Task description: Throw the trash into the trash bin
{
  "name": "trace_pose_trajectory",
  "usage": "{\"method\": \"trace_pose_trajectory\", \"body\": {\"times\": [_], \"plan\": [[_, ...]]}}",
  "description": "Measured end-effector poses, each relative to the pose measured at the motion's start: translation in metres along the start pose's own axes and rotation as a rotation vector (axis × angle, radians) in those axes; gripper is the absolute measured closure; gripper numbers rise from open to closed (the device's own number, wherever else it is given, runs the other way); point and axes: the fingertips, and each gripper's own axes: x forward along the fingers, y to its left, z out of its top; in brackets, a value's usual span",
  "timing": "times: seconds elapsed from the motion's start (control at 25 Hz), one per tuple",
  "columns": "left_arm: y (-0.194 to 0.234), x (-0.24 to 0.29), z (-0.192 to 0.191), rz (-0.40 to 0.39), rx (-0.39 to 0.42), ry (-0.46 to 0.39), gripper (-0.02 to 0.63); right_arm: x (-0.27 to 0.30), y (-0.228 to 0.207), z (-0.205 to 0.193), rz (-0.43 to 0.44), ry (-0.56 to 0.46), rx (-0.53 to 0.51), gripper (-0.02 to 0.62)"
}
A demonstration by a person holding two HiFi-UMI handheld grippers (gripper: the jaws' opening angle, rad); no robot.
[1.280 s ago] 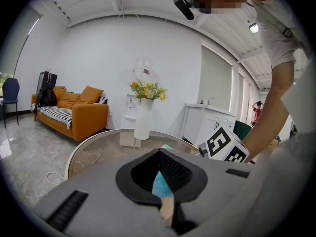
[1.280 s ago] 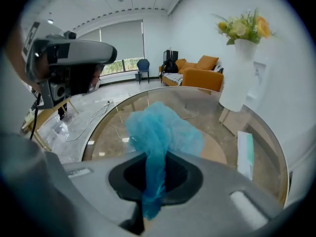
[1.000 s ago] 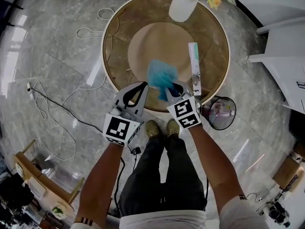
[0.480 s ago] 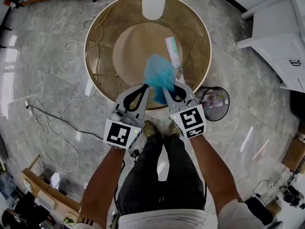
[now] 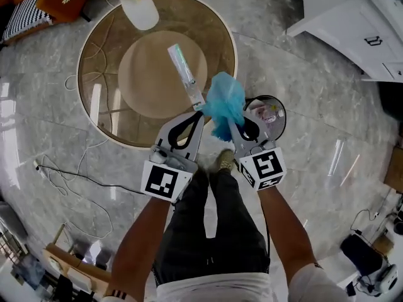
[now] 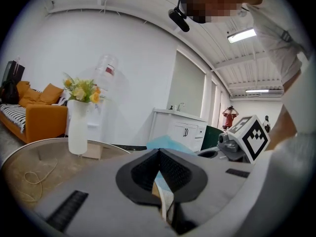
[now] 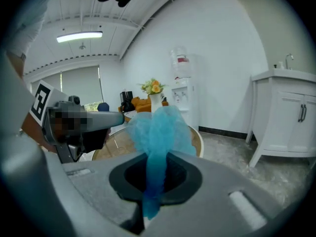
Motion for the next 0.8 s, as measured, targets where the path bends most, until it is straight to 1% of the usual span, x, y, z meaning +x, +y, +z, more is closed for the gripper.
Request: {"method": "trace_pose_trajectory", "body": {"times": [0.24, 0.48, 0.64, 0.8], "plan": [[-0.051, 0.045, -0.003, -0.048, 0.003, 0.013, 0.606, -0.048, -0.052, -0.012, -0.063, -0.016, 0.034, 0.583], [-0.092, 0.087, -0.006, -0.072, 0.008, 0.035, 0.606, -0.086, -0.102, -0.026, -0.103, -0.004, 0.047, 0.583], [-0.111, 0.109, -0.012, -0.092, 0.02, 0.061, 0.606, -0.102, -0.131, -0.051, -0.135, 0.041, 0.065, 0.583], [-0.122, 0.124, -0.019, -0.117, 0.022, 0.079, 0.606, -0.108, -0.152, -0.089, -0.175, 0.128, 0.089, 0.581]]}}
